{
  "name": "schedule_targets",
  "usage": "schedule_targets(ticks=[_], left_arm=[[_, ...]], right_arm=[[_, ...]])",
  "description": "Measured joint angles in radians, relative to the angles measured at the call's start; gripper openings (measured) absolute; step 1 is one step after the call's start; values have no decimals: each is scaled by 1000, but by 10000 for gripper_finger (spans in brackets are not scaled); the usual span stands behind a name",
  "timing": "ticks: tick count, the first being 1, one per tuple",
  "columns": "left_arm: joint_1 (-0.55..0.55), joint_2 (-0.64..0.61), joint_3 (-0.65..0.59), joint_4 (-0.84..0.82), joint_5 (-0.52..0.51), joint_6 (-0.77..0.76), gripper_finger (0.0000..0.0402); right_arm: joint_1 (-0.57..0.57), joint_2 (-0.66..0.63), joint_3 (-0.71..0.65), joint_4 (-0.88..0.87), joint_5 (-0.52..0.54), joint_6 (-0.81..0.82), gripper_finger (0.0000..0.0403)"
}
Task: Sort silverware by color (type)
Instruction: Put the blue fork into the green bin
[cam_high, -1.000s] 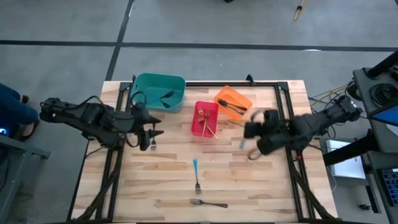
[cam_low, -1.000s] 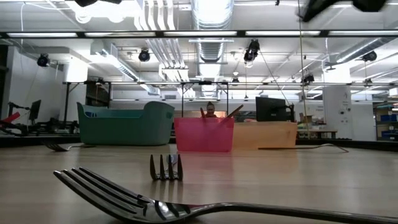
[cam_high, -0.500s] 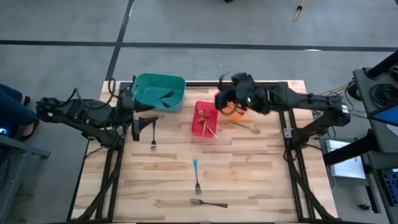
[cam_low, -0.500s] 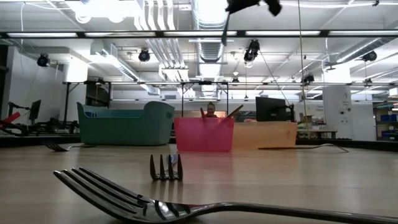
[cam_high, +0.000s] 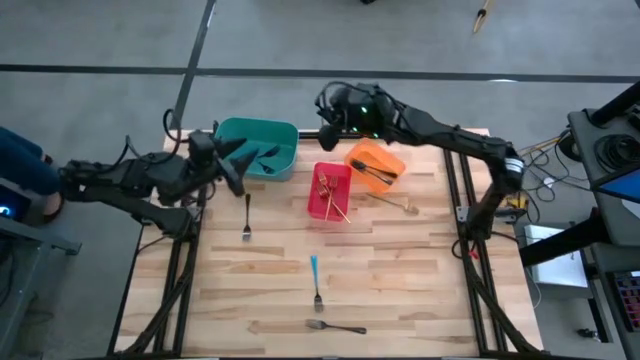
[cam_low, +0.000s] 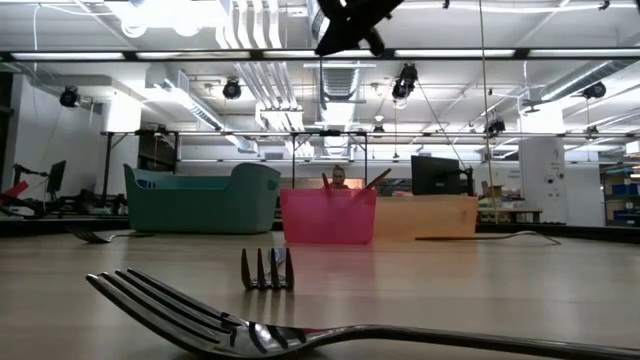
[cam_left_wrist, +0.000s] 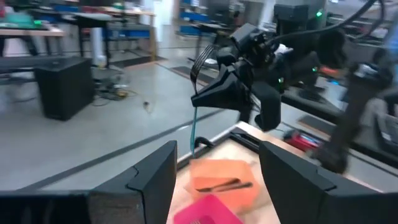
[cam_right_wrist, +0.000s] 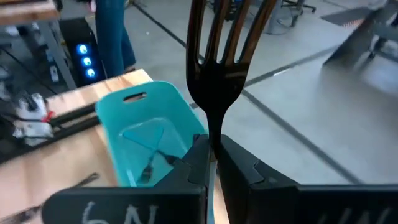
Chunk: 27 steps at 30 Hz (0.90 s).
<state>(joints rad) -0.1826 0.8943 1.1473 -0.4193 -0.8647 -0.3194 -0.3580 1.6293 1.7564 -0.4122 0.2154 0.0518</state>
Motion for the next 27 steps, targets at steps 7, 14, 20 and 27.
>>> schedule_targets(ticks=[7, 14, 20, 27], left_arm=[[177, 62, 0, 87, 72, -3, 207], [286, 108, 0, 98, 133, -7, 207], [316, 76, 0, 76, 139, -8, 207], [330, -32, 0, 1, 133, 12, 207]], right_arm=[[-61, 163, 226, -17, -77, -142, 12], [-116, 300, 439, -81, -178, -166, 12], [-128, 391, 599, -218, -200, -160, 12], [-127, 377, 593, -203, -218, -43, 12]])
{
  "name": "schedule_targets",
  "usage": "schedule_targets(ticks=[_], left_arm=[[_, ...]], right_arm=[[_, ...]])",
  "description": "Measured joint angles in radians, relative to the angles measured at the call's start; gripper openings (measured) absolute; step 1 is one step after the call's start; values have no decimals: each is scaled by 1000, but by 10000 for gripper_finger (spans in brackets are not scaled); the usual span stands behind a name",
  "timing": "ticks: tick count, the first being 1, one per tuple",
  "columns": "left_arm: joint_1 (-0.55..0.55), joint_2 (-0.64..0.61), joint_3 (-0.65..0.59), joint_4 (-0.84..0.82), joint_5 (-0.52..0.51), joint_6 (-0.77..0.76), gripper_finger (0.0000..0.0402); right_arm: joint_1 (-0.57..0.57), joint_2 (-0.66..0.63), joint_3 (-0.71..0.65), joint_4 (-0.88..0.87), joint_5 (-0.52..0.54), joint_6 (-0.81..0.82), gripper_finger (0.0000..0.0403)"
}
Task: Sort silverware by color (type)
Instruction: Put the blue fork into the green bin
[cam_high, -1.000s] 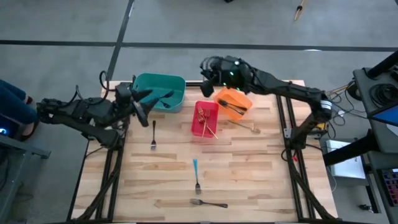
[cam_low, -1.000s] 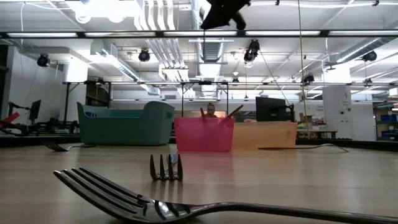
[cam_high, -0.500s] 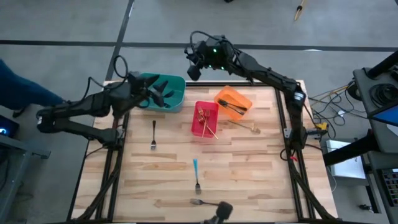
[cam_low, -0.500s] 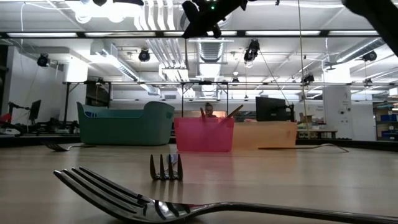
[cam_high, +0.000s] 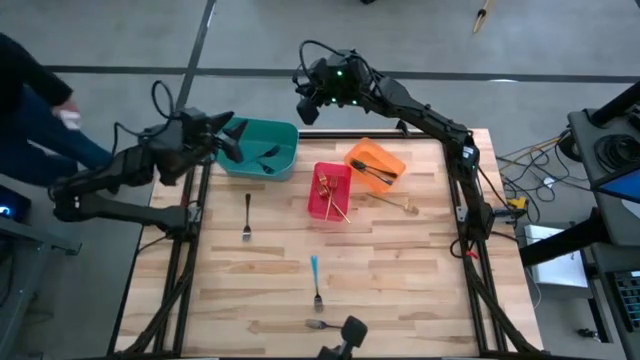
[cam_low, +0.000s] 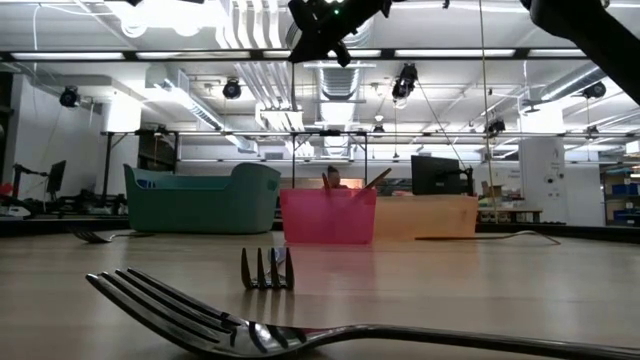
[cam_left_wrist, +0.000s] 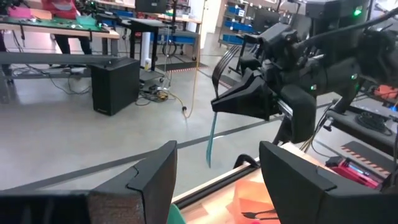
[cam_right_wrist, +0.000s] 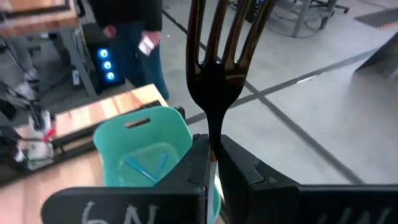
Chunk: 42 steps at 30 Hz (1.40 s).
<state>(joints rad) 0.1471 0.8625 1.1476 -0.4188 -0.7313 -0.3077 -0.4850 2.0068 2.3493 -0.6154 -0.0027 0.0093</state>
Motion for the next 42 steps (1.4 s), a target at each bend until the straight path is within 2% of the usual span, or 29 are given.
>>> schedule_targets(ticks=[11, 24, 29, 33, 36, 42], left_arm=[[0, -37, 0, -113, 43, -23, 207], [0, 28, -3, -125, 45, -46, 207], [0, 56, -4, -140, 116, -99, 207], [-2, 83, -4, -140, 127, -126, 207], [-3, 90, -4, -141, 215, -131, 207], [-9, 59, -4, -190, 513, -124, 207]], right_arm=[[0, 2, 0, 8, 1, 70, 12], [12, 3, 0, 39, -24, 122, 12], [32, 4, 0, 29, -57, 118, 12], [27, 4, 0, 66, -53, 111, 12], [21, 4, 0, 78, -50, 110, 12], [23, 4, 0, 69, -61, 96, 12]])
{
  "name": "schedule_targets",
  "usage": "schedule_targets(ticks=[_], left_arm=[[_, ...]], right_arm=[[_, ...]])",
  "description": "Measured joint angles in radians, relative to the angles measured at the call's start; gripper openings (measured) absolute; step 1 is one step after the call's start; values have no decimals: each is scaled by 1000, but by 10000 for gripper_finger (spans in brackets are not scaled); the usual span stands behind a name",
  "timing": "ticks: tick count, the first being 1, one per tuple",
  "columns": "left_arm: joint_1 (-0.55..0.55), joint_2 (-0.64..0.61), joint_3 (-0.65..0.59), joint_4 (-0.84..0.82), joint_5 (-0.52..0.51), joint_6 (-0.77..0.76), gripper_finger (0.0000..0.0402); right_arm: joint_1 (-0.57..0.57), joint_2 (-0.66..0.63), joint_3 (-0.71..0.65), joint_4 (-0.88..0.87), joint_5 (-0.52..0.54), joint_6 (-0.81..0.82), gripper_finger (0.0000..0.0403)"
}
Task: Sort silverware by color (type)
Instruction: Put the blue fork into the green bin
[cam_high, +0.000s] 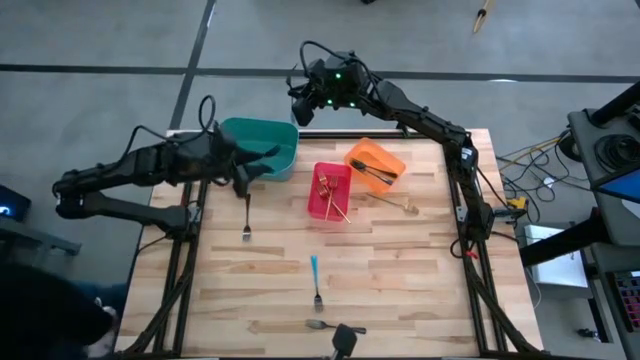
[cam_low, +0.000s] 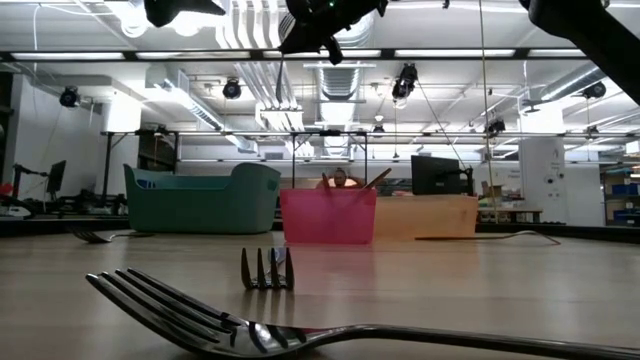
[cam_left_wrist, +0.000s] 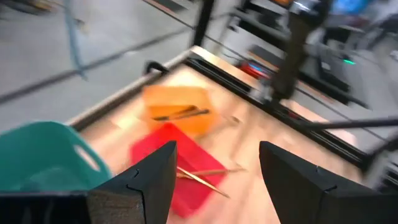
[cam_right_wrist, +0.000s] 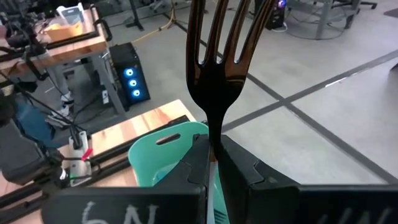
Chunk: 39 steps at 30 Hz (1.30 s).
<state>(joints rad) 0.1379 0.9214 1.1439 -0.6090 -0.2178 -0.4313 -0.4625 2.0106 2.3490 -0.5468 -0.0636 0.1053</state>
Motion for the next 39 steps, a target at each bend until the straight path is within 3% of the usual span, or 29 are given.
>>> schedule_targets(ticks=[3, 6, 15, 18, 23, 25, 28, 33, 39], left_arm=[[0, -12, 0, -2, 52, -3, 207], [0, -17, 0, 0, 43, 7, 207], [0, -11, 0, 16, -158, 29, 207], [0, -6, 0, -3, -157, 29, 207], [0, -7, 0, -99, -30, -24, 207], [0, -5, 0, -138, -3, -47, 207], [0, 1, 0, -150, 0, -67, 207], [0, 2, -1, -81, -11, -68, 207], [0, 19, 0, 33, -138, -53, 207]], right_arm=[[0, 0, 0, -1, 0, -1, 12], [0, 0, 0, -2, 0, -1, 12], [2, 0, 0, -19, -67, 75, 12], [2, -2, 0, -92, -168, 130, 12], [4, -2, 0, -283, -439, 225, 12], [10, -2, 0, -383, -475, 213, 12], [12, -2, 0, -484, -462, 161, 12], [-7, -2, 0, -513, -331, 111, 12], [15, -7, 0, -487, -174, 49, 12]])
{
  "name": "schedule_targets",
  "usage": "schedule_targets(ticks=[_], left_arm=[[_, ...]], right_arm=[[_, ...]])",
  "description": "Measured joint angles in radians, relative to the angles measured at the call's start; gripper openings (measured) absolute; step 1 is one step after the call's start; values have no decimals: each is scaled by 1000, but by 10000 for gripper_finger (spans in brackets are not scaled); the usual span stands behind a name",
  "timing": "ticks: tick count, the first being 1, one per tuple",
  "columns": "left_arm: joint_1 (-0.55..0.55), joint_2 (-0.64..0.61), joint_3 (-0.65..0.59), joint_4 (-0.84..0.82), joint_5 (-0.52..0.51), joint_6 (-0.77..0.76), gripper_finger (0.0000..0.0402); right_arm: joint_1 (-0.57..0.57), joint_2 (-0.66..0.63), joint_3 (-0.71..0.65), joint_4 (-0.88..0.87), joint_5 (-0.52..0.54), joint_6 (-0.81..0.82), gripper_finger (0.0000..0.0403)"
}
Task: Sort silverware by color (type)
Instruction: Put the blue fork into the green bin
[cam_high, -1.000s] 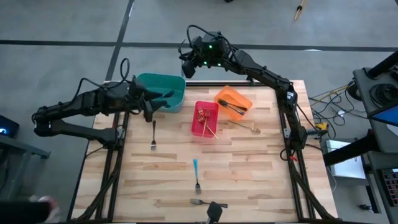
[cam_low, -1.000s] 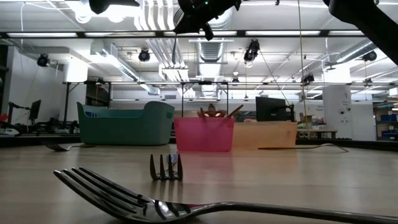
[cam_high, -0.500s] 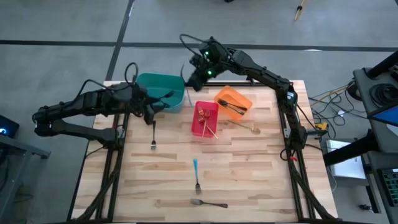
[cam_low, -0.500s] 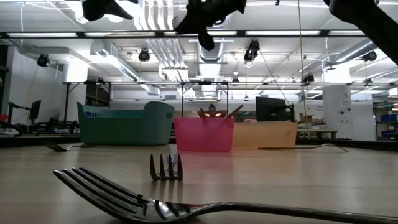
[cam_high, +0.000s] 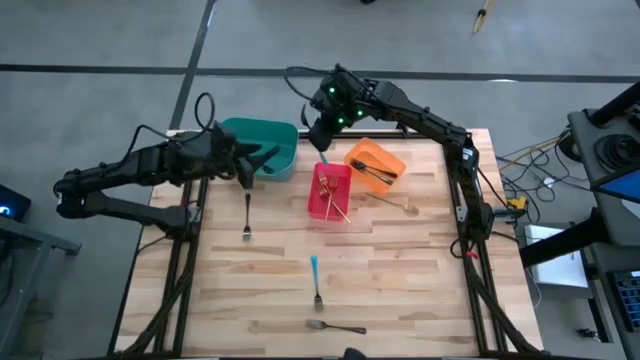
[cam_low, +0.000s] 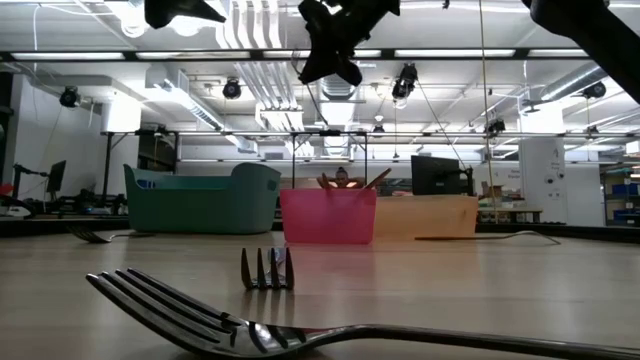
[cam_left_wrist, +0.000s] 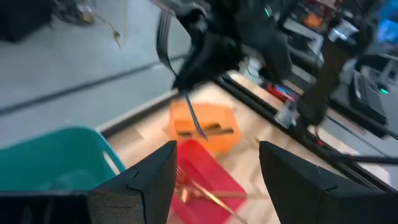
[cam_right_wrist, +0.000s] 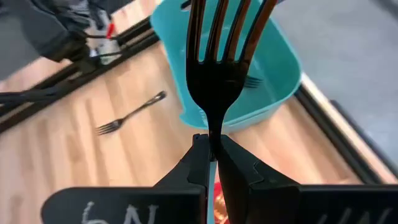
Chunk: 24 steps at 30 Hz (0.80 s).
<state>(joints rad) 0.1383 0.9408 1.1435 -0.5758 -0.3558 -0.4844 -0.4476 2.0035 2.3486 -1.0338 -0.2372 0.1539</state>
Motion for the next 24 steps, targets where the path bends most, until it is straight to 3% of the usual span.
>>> schedule_targets(ticks=[10, 18, 24], left_arm=[[47, 121, 0, 237, -52, 120, 207], [150, 207, 0, 332, -53, 225, 207], [199, 275, 0, 467, 53, 248, 207]], right_arm=[[106, -1, 0, -32, 280, -145, 12], [123, -1, 0, -23, 320, -193, 12], [123, -1, 0, 9, 361, -234, 12]])
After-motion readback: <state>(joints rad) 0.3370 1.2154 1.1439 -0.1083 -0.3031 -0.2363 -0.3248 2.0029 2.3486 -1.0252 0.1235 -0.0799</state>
